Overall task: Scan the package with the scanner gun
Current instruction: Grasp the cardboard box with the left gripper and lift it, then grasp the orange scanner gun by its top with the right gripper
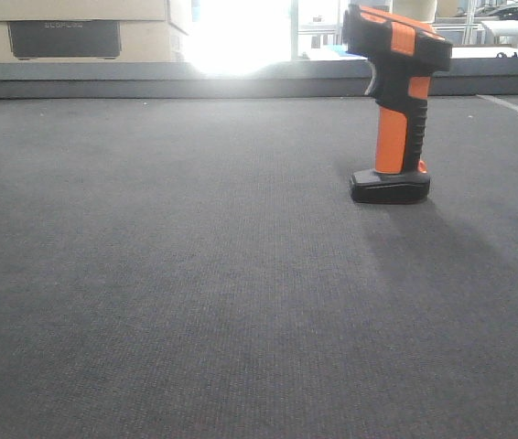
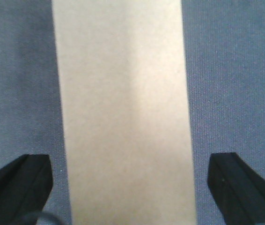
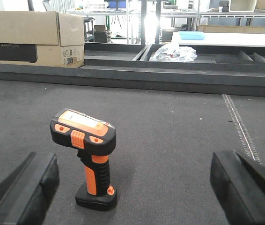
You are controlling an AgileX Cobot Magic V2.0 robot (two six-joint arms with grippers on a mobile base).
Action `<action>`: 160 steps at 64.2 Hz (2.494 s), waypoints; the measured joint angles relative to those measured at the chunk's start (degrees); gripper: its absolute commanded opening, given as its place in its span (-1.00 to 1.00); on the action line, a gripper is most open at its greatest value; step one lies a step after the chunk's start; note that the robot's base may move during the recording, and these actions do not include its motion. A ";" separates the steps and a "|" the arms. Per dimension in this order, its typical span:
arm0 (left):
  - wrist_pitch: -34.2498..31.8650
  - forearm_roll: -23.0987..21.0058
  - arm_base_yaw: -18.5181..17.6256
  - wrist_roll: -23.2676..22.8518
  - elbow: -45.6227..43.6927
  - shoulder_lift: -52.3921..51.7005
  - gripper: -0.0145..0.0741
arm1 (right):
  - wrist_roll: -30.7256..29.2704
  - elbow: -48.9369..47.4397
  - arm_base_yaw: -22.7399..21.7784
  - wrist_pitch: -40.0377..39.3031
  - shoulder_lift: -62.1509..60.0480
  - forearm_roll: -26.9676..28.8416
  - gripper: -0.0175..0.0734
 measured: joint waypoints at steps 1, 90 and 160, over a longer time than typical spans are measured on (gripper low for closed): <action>0.00 0.00 0.00 0.00 0.09 0.14 0.61 | 0.00 0.00 0.00 0.00 0.00 0.00 0.62; -0.01 -35.54 -2.06 -0.12 -2.91 -2.37 -0.92 | 0.00 2.56 4.62 1.11 0.14 0.72 0.62; 0.08 -35.63 -9.65 -0.34 -2.91 2.91 -0.92 | 0.00 2.06 17.94 -49.73 53.71 13.93 0.62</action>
